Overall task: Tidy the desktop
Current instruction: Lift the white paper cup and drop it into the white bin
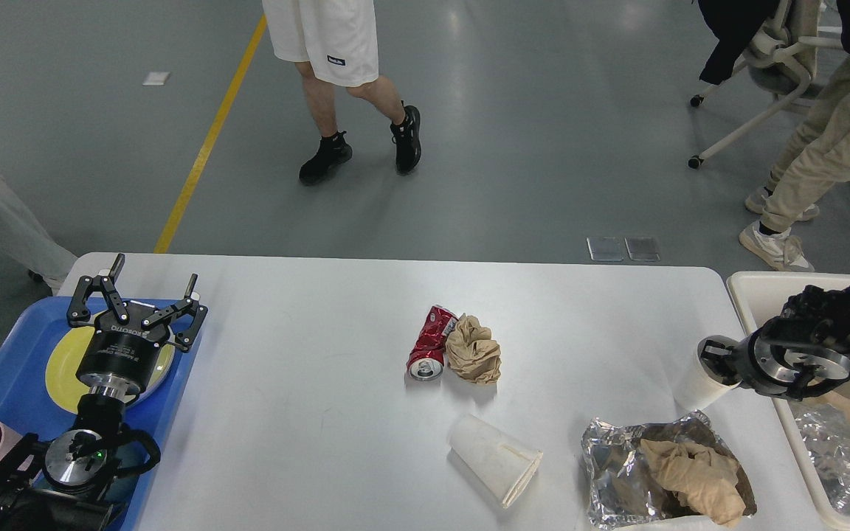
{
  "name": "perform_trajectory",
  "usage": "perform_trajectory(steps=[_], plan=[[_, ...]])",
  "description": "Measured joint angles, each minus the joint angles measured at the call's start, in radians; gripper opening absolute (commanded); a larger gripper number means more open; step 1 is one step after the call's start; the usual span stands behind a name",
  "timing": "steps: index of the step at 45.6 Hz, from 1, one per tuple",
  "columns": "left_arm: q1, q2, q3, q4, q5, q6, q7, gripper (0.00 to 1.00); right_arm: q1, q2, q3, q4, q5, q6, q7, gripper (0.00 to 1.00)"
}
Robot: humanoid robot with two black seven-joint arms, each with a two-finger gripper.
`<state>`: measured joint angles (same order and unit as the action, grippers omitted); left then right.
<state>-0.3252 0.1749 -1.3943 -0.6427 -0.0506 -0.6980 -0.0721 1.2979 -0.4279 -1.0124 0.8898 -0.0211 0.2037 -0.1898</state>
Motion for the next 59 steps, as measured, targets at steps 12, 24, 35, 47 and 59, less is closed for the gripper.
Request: perform_trajectory(steps=[12,24,35,47,59], plan=[[0.0,0.0,0.0,0.0,0.0,0.0,0.0,0.97,0.271,-0.112,-0.076,0.254,0.005,0.064,-0.042,0.0],[0.0,0.0,0.0,0.0,0.0,0.0,0.0,0.97,0.78,-0.151,-0.373,0.56,0.038,0.288,-0.044,0.0],[0.0,0.0,0.001,0.0,0.0,0.0,0.0,0.97,1.021,-0.126,-0.513,0.717,0.036,0.488,-0.016,0.0],[0.0,0.0,0.001,0.0,0.0,0.0,0.0,0.97,1.061,-0.139,-0.623,0.744,-0.014,0.295,0.174,0.0],[0.0,0.0,0.001,0.0,0.0,0.0,0.0,0.97,1.053,-0.176,-0.665,0.736,-0.039,0.252,0.197,0.0]])
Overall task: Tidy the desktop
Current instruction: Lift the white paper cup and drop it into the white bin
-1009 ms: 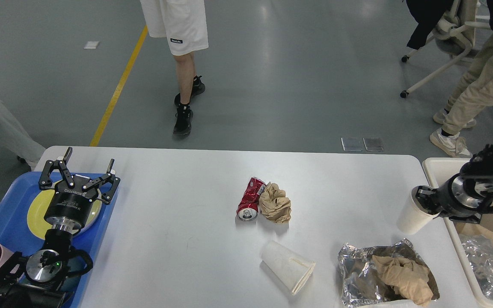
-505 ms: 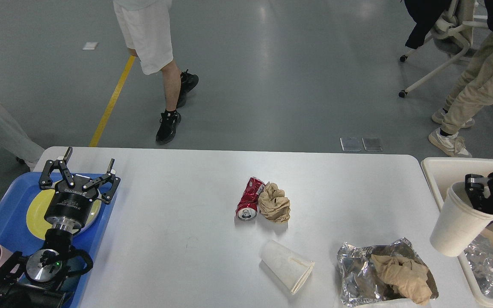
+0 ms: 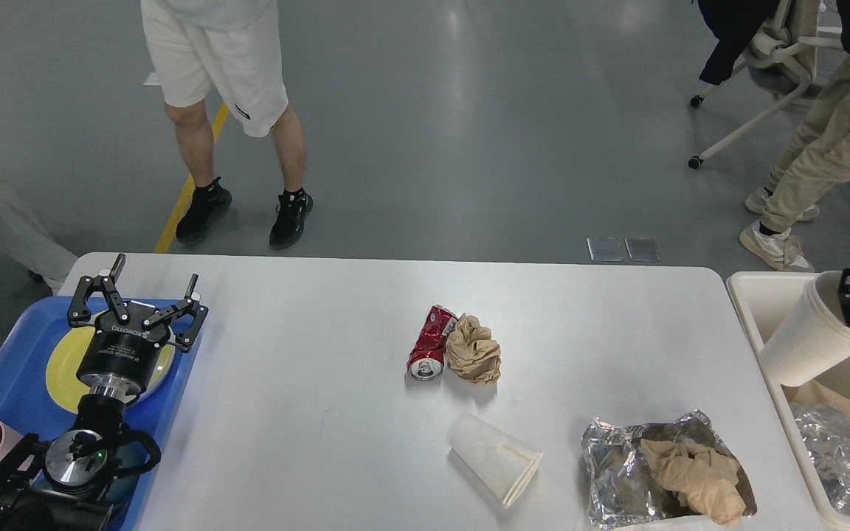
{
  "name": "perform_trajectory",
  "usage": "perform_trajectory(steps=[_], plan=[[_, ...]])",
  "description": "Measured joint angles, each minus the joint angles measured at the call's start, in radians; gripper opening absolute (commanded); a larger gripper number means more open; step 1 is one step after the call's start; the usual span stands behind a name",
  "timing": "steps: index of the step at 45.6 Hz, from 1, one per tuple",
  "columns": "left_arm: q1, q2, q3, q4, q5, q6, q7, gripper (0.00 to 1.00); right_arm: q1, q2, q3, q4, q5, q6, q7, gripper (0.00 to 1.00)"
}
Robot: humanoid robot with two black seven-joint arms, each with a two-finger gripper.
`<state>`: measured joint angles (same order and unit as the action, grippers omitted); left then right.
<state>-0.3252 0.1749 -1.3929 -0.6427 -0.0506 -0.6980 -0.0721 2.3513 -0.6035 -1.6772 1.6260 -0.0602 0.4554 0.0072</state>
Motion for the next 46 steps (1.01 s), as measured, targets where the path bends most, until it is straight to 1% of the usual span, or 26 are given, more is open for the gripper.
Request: perform_trajectory(steps=[5,11,14,17,24,25,26,29,33,38,41,46], plan=[[0.0,0.0,0.0,0.0,0.0,0.0,0.0,0.97,-0.064,-0.067,-0.003,-0.057,-0.027,-0.015,-0.009,0.0],[0.0,0.0,0.0,0.0,0.0,0.0,0.0,0.97,-0.254,-0.148,0.022,-0.241,-0.05,-0.04,-0.014,0.0],[0.0,0.0,0.0,0.0,0.0,0.0,0.0,0.97,-0.388,-0.188,0.062,-0.36,-0.052,-0.056,-0.015,0.0],[0.0,0.0,0.0,0.0,0.0,0.0,0.0,0.97,-0.549,-0.218,0.141,-0.484,-0.053,-0.073,-0.015,0.0],[0.0,0.0,0.0,0.0,0.0,0.0,0.0,0.97,-0.922,-0.226,0.377,-0.748,-0.047,-0.099,-0.015,0.0],[0.0,0.0,0.0,0.0,0.0,0.0,0.0,0.97,-0.97,-0.222,0.41,-0.781,-0.046,-0.101,-0.016,0.0],[0.0,0.0,0.0,0.0,0.0,0.0,0.0,0.97,-1.074,-0.204,0.482,-0.854,-0.045,-0.106,-0.017,0.0],[0.0,0.0,0.0,0.0,0.0,0.0,0.0,0.97,-1.207,-0.168,0.572,-0.964,-0.044,-0.109,-0.024,0.0],[0.0,0.0,0.0,0.0,0.0,0.0,0.0,0.97,-1.383,-0.092,0.669,-1.139,-0.043,-0.113,-0.04,0.0],[0.0,0.0,0.0,0.0,0.0,0.0,0.0,0.97,-1.557,0.009,0.745,-1.329,-0.04,-0.132,-0.049,0.0],[0.0,0.0,0.0,0.0,0.0,0.0,0.0,0.97,-1.632,0.063,0.769,-1.415,-0.04,-0.175,-0.058,0.0],[0.0,0.0,-0.001,0.0,0.0,0.0,0.0,0.97,-1.73,0.141,0.779,-1.485,-0.039,-0.298,-0.105,0.0]])
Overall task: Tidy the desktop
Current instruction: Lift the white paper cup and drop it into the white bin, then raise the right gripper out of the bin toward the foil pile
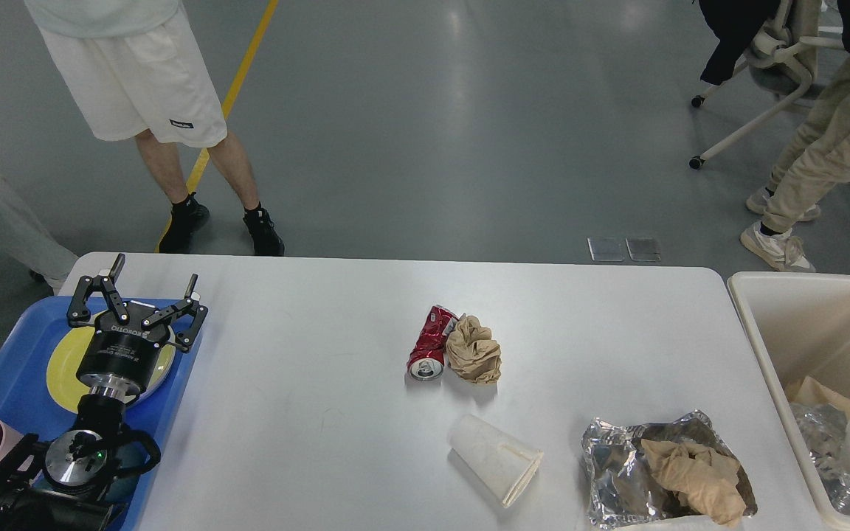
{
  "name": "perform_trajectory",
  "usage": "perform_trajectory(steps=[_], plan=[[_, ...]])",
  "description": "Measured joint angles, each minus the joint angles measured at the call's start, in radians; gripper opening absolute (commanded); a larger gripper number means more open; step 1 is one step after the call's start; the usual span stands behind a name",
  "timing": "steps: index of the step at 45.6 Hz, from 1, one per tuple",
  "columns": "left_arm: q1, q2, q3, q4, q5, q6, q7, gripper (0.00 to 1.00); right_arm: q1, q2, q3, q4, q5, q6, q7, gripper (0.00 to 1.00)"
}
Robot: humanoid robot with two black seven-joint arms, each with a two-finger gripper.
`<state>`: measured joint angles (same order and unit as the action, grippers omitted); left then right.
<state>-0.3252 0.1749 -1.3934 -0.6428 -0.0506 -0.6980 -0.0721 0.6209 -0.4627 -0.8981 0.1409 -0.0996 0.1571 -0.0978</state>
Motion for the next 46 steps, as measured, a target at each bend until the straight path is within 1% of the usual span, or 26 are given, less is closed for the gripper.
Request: perform_trajectory(steps=[3,6,12,13,15,18,19,20,24,28,40,46], plan=[[0.0,0.0,0.0,0.0,0.0,0.0,0.0,0.97,-0.03,0.024,0.005,-0.01,0.0,-0.055,-0.022,0.0],[0.0,0.0,0.0,0.0,0.0,0.0,0.0,0.96,-0.043,0.034,0.009,-0.014,0.0,-0.084,-0.033,0.0],[0.0,0.0,0.0,0.0,0.0,0.0,0.0,0.97,-0.054,0.04,0.01,-0.015,0.0,-0.096,-0.037,0.0],[0.0,0.0,0.0,0.0,0.0,0.0,0.0,0.96,-0.055,0.04,0.01,-0.015,0.0,-0.097,-0.037,0.08],[0.0,0.0,0.0,0.0,0.0,0.0,0.0,0.97,-0.056,0.041,0.01,-0.015,0.0,-0.097,-0.037,0.43],[0.0,0.0,0.0,0.0,0.0,0.0,0.0,0.97,-0.057,0.041,0.008,-0.015,0.0,-0.102,-0.035,0.86],[0.0,0.0,0.0,0.0,0.0,0.0,0.0,0.97,-0.058,0.041,0.008,-0.015,0.0,-0.105,-0.033,0.98],[0.0,0.0,0.0,0.0,0.0,0.0,0.0,0.97,-0.058,0.041,0.007,-0.015,0.0,-0.111,-0.032,1.0],[0.0,0.0,0.0,0.0,0.0,0.0,0.0,0.97,-0.058,0.047,0.006,-0.015,0.0,-0.162,-0.028,1.0],[0.0,0.0,0.0,0.0,0.0,0.0,0.0,0.97,-0.058,0.049,0.006,-0.015,0.0,-0.181,-0.028,1.0],[0.0,0.0,0.0,0.0,0.0,0.0,0.0,0.97,-0.058,0.04,0.006,-0.008,0.0,-0.188,-0.028,1.0],[0.0,0.0,0.0,0.0,0.0,0.0,0.0,0.97,-0.042,0.016,0.006,0.014,-0.003,-0.169,-0.034,1.0]])
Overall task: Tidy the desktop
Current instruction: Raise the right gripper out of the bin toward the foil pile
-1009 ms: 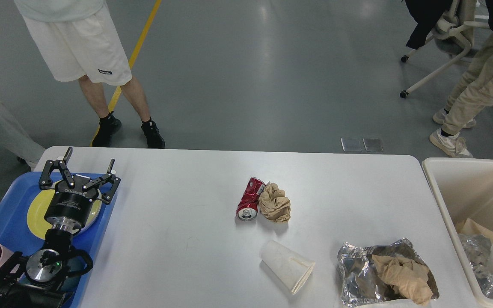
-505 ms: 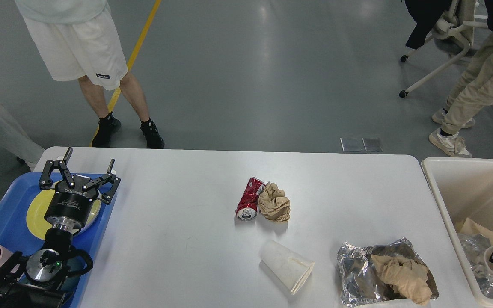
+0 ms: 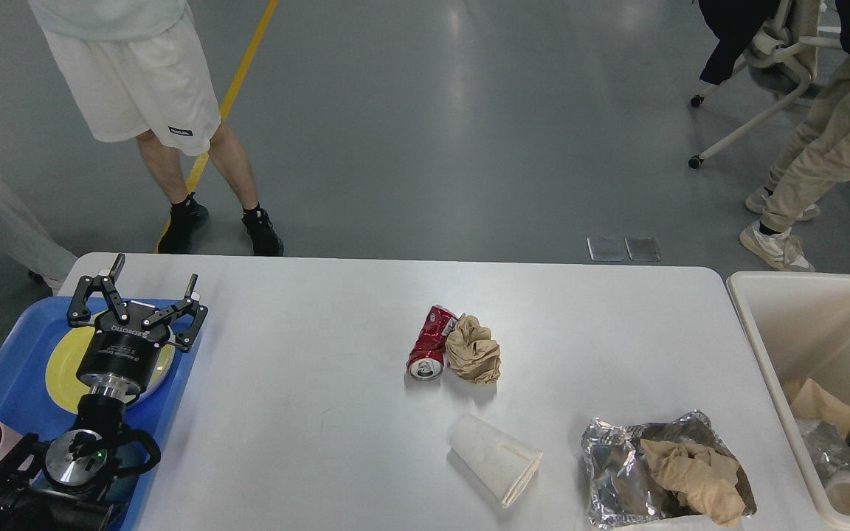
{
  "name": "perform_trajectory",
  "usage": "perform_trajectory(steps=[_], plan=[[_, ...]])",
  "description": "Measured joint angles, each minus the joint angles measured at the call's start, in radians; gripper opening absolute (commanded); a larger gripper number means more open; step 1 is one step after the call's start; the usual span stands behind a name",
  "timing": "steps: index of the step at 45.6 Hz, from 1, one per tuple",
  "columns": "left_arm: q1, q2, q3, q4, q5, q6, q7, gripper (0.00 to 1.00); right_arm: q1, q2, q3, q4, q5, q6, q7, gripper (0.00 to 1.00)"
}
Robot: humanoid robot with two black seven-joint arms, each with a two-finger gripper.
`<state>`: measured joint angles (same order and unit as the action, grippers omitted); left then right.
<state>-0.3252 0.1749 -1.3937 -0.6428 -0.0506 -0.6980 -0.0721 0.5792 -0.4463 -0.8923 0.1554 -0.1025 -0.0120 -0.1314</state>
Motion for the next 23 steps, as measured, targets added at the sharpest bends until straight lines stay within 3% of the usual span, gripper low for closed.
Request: perform_trajectory(steps=[5,11,23], plan=[[0.0,0.0,0.0,0.0,0.0,0.0,0.0,0.96,0.071,-0.053,-0.002,0.072,-0.006,0.052,-0.002,1.0],[0.0,0.0,0.0,0.0,0.0,0.0,0.0,0.97,0.258,-0.158,-0.029,0.272,-0.032,0.137,-0.01,1.0],[0.0,0.0,0.0,0.0,0.0,0.0,0.0,0.97,0.912,-0.237,-0.31,0.83,-0.173,0.311,-0.061,1.0]])
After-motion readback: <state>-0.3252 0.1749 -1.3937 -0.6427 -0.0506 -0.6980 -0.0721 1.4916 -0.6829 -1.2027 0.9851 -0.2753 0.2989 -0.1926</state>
